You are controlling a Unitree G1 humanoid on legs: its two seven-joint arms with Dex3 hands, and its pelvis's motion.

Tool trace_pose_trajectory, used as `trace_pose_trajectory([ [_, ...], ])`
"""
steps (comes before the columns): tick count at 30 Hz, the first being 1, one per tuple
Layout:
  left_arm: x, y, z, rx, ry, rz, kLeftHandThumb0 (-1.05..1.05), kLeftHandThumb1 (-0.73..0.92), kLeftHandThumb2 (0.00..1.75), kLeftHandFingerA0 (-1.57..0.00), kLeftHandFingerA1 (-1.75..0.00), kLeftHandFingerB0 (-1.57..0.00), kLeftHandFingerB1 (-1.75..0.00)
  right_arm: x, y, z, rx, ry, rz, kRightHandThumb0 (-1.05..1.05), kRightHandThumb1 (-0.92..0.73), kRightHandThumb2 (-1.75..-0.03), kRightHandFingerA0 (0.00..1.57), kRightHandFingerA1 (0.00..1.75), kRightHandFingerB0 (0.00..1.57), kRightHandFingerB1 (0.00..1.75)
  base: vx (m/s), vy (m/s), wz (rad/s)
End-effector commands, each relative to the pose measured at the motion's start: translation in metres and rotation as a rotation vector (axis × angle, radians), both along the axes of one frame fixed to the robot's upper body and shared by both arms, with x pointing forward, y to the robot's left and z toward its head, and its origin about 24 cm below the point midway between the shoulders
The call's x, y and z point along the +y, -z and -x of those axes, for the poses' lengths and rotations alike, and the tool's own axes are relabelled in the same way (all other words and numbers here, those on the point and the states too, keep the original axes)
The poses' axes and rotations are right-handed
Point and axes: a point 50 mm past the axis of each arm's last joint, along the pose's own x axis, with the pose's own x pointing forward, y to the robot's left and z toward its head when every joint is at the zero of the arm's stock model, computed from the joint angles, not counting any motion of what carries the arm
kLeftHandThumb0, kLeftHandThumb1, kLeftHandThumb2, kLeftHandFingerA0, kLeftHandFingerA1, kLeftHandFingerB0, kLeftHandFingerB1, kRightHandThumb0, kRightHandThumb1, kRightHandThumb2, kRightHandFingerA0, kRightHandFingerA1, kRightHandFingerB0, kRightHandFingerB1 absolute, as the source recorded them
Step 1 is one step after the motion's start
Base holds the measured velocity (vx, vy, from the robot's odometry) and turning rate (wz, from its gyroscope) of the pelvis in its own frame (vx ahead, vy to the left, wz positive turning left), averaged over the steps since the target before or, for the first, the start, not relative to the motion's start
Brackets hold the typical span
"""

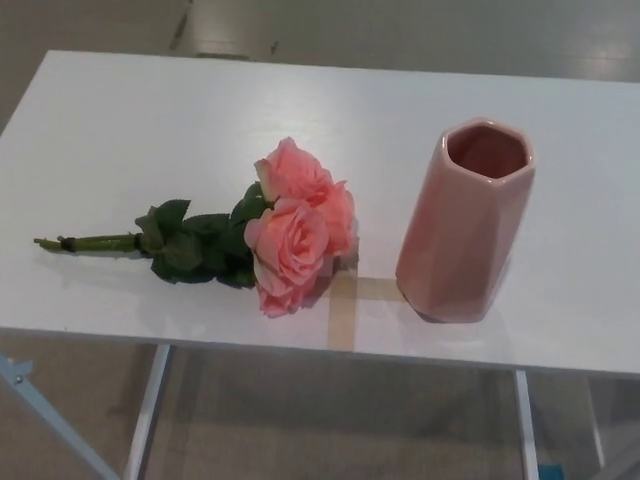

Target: Use the left hand to pick up the rose and then lift and insert it into the pink vase.

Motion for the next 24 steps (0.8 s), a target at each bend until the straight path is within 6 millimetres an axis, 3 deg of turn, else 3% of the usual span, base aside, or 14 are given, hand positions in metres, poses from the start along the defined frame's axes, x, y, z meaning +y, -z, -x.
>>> trace_pose_trajectory([
  [1,0.002,-0.001,0.003,-0.015,-0.011,-0.02,-0.28,0.48,0.64,-0.59,-0.47,-0.4,-0.41,-0.003,0.001,0.004,0.002,0.006,0.011,-0.33,-0.72,-0.61,0.64,0.49,0.52,0.44,0.0,0.0,0.0],
  [2,0.003,0.0,0.004,-0.012,-0.014,-0.018,-0.25,0.54,0.58,-0.7,-0.45,-0.43,-0.37,-0.003,0.001,0.005,0.004,0.006,0.012,-0.33,-0.72,-0.61,0.63,0.49,0.52,0.44,0.0,0.0,0.0],
  [5,0.003,0.0,0.006,-0.016,-0.021,-0.008,-0.25,0.53,0.58,-0.71,-0.45,-0.41,-0.37,-0.003,0.002,0.007,0.003,0.017,0.006,-0.33,-0.72,-0.61,0.64,0.49,0.52,0.44,0.0,0.0,0.0],
  [6,0.004,-0.001,0.005,-0.019,-0.014,-0.006,-0.28,0.49,0.62,-0.55,-0.45,-0.37,-0.39,-0.002,0.002,0.007,0.003,0.017,0.006,-0.33,-0.72,-0.61,0.64,0.49,0.52,0.44,0.0,0.0,0.0],
  [8,0.004,-0.003,0.002,-0.028,0.009,-0.002,-0.23,0.52,0.56,-0.48,-0.38,-0.36,-0.34,-0.001,0.002,0.005,0.004,0.015,0.004,-0.33,-0.72,-0.61,0.63,0.49,0.52,0.44,0.0,0.0,0.0],
  [10,0.004,-0.008,-0.006,-0.059,0.084,0.023,-0.37,0.45,0.61,-0.28,-0.37,-0.26,-0.35,0.0,0.002,0.005,0.004,0.014,0.006,-0.33,-0.72,-0.61,0.64,0.49,0.52,0.44,0.0,0.0,0.0],
  [13,0.004,-0.009,-0.008,-0.068,0.106,0.033,-0.37,0.45,0.61,-0.28,-0.37,-0.26,-0.35,0.0,0.002,0.004,0.004,0.014,0.007,-0.33,-0.72,-0.61,0.64,0.49,0.52,0.44,0.0,0.0,0.0],
  [14,0.003,-0.023,-0.015,-0.16,0.3,0.149,-0.48,0.41,0.53,0.0,-0.24,-0.12,-0.26,-0.002,0.001,0.003,0.004,0.006,0.017,-0.33,-0.72,-0.6,0.65,0.5,0.54,0.44,0.0,0.0,0.0],
  [15,0.001,-0.036,-0.016,-0.203,0.466,0.207,-0.55,0.37,0.72,0.0,-0.07,-0.04,-0.18,-0.002,0.0,0.002,0.006,-0.001,0.021,-0.33,-0.72,-0.6,0.65,0.5,0.55,0.45,0.0,0.0,0.0],
  [16,-0.001,-0.044,-0.015,-0.212,0.582,0.23,-0.55,0.37,0.72,0.0,-0.07,-0.04,-0.18,-0.002,0.0,0.002,0.007,-0.006,0.021,-0.33,-0.72,-0.6,0.65,0.5,0.55,0.45,0.0,0.0,0.0],
  [19,-0.001,-0.046,-0.014,-0.214,0.583,0.232,-0.55,0.37,0.72,0.0,-0.07,-0.04,-0.18,-0.002,0.0,0.001,0.007,-0.008,0.02,-0.33,-0.72,-0.6,0.65,0.5,0.55,0.45,0.0,0.0,0.0],
  [20,-0.007,-0.07,-0.005,-0.191,0.838,0.339,-0.58,0.37,0.74,0.0,-0.06,0.0,-0.14,-0.003,-0.001,0.001,0.011,-0.015,0.029,-0.36,-0.72,-0.61,0.65,0.5,0.55,0.45,0.0,0.0,0.0],
  [21,-0.015,-0.085,0.001,-0.16,1.0,0.439,-0.6,0.33,0.66,-0.04,-0.15,-0.06,-0.23,-0.004,-0.001,0.0,0.013,-0.016,0.031,-0.35,-0.72,-0.6,0.66,0.5,0.54,0.44,0.0,0.0,0.0],
  [24,-0.017,-0.095,0.006,-0.155,1.047,0.497,-0.6,0.35,0.62,-0.07,-0.19,-0.12,-0.29,-0.005,-0.001,0.001,0.012,-0.02,0.031,-0.34,-0.71,-0.6,0.64,0.49,0.53,0.44,0.0,0.0,0.0],
])
